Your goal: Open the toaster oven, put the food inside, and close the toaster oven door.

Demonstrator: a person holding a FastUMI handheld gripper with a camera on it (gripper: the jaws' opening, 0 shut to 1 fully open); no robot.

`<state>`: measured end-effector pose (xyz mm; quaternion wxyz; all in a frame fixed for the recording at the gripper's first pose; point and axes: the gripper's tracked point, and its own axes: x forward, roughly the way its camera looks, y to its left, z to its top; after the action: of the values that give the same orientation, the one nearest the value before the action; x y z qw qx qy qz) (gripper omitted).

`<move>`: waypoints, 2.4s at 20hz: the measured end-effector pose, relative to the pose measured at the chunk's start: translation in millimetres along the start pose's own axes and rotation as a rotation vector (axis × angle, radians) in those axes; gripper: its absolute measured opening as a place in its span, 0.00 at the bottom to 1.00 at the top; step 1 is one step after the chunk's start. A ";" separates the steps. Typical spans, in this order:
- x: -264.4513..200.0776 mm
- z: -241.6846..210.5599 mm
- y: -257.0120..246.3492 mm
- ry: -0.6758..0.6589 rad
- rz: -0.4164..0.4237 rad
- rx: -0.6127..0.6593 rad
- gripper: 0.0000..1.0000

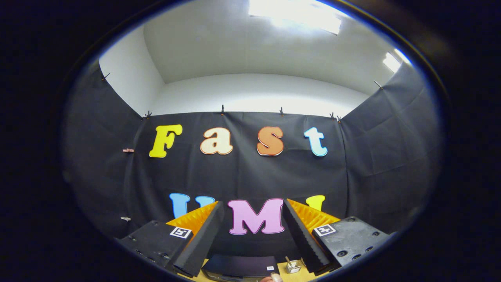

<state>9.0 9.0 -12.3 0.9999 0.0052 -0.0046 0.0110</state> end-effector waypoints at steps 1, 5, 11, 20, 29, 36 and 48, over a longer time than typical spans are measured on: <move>-1.7 -2.9 0.7 0.016 0.009 -0.001 0.97; -11.6 4.2 -10.2 0.014 0.010 0.003 0.97; -5.5 6.4 -18.9 0.011 -0.003 0.000 0.97; -1.4 2.1 -29.6 0.012 -0.032 0.000 0.97; 4.6 -2.5 -35.3 0.028 -0.048 -0.008 0.97; 6.1 -2.4 -28.3 0.021 -0.032 -0.005 0.97; 5.9 -2.5 -14.6 0.019 0.002 -0.017 0.97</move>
<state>15.2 -5.4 -14.9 0.9999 -0.0037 0.0047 0.0120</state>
